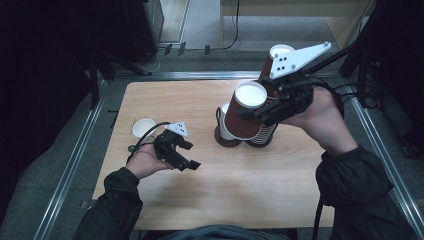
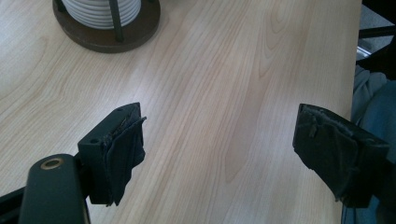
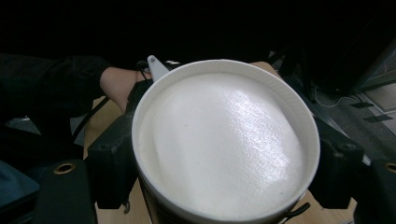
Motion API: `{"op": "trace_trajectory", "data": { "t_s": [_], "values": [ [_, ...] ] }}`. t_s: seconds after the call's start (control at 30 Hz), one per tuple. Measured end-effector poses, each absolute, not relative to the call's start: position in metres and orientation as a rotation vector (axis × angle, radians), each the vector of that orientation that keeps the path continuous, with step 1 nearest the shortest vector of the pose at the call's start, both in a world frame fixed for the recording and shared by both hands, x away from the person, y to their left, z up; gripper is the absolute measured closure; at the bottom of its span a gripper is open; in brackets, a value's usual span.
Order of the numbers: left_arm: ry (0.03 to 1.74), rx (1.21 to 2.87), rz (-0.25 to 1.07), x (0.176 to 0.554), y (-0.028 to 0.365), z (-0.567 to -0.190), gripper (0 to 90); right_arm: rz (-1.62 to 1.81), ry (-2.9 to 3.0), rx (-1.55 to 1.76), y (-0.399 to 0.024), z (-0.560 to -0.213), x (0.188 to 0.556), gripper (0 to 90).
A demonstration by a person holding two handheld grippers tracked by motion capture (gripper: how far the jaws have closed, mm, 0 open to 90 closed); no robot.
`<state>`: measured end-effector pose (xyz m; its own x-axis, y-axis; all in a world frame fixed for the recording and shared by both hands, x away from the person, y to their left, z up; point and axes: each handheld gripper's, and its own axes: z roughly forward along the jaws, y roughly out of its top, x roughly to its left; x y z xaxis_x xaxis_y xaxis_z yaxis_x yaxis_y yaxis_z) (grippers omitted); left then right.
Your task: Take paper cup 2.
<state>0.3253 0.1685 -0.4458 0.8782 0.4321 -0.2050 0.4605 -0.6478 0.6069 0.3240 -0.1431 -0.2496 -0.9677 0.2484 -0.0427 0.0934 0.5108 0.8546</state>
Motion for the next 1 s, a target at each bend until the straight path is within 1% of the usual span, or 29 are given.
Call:
{"op": "trace_trajectory", "data": {
  "t_s": [0.33,0.7,0.93,1.0],
  "values": [
    [0.622,2.348,-0.049,0.324,0.17,-0.445,16.3,1.401,2.651,0.302,-0.133,-0.299,0.316,23.1],
    [0.575,2.34,-0.054,0.323,0.166,-0.446,16.4,1.433,2.698,0.308,-0.129,-0.361,0.319,23.1],
    [0.554,2.314,-0.048,0.322,0.166,-0.446,16.2,1.438,2.722,0.352,-0.124,-0.393,0.321,23.1],
    [0.552,2.31,-0.049,0.321,0.165,-0.447,14.7,1.437,2.726,0.355,-0.123,-0.401,0.322,23.0]
  ]
}}
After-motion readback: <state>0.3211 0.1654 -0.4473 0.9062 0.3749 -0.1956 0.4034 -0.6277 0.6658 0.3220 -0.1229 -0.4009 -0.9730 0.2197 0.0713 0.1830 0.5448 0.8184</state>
